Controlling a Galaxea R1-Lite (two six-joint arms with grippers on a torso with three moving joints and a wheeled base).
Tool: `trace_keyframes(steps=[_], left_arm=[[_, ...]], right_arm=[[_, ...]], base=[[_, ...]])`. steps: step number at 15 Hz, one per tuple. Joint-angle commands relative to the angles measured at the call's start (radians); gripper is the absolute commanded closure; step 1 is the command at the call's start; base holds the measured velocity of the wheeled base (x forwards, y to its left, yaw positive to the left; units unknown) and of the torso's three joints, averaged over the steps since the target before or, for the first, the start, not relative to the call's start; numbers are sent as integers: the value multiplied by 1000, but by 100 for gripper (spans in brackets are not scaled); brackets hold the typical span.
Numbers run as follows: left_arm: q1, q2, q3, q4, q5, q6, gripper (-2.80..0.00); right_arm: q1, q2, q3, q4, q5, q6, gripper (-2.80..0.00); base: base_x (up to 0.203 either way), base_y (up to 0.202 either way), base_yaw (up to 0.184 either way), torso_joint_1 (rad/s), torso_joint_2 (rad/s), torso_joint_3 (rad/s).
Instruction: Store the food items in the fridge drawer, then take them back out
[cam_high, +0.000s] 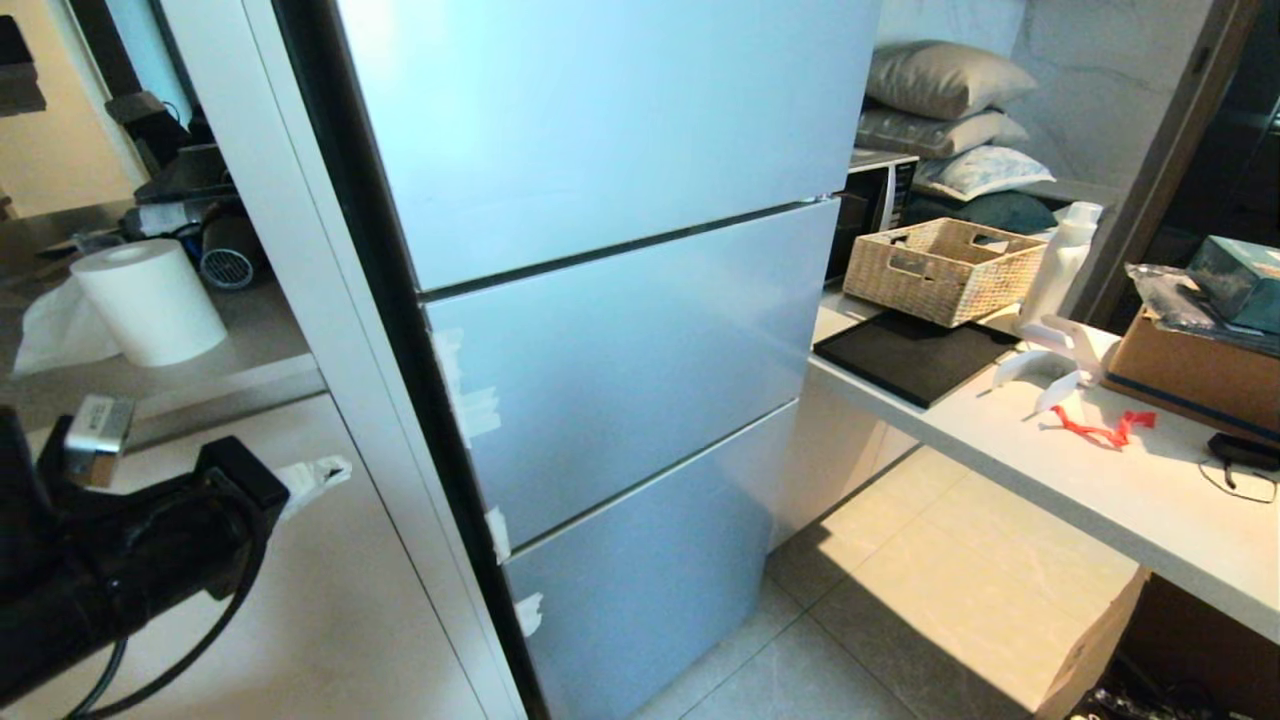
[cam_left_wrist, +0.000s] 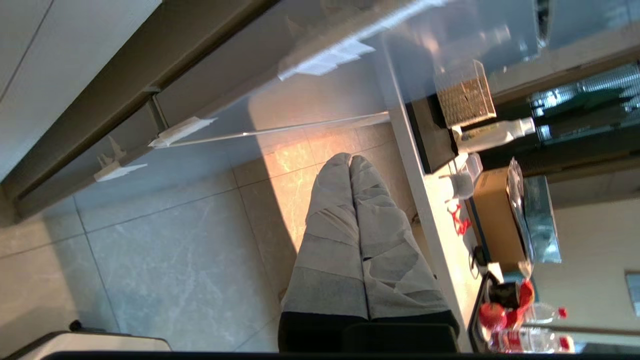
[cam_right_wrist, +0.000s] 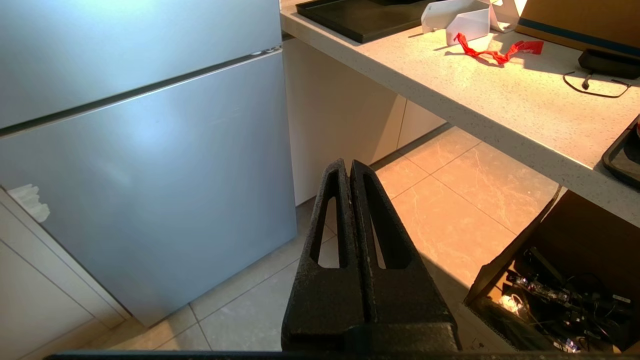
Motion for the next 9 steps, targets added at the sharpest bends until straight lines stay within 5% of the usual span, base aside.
trace_keyframes(steps=[1, 6, 9], left_arm=[[0, 63, -27, -9, 0, -36, 0], [-5, 155, -117, -39, -10, -152, 0], [-8, 288, -149, -187, -13, -184, 0]], right_arm=[[0, 0, 0, 0, 0, 0, 0], [0, 0, 0, 0, 0, 0, 0], [0, 0, 0, 0, 0, 0, 0]], base=[[0, 0, 0, 0, 0, 0], [0, 0, 0, 0, 0, 0], [0, 0, 0, 0, 0, 0]])
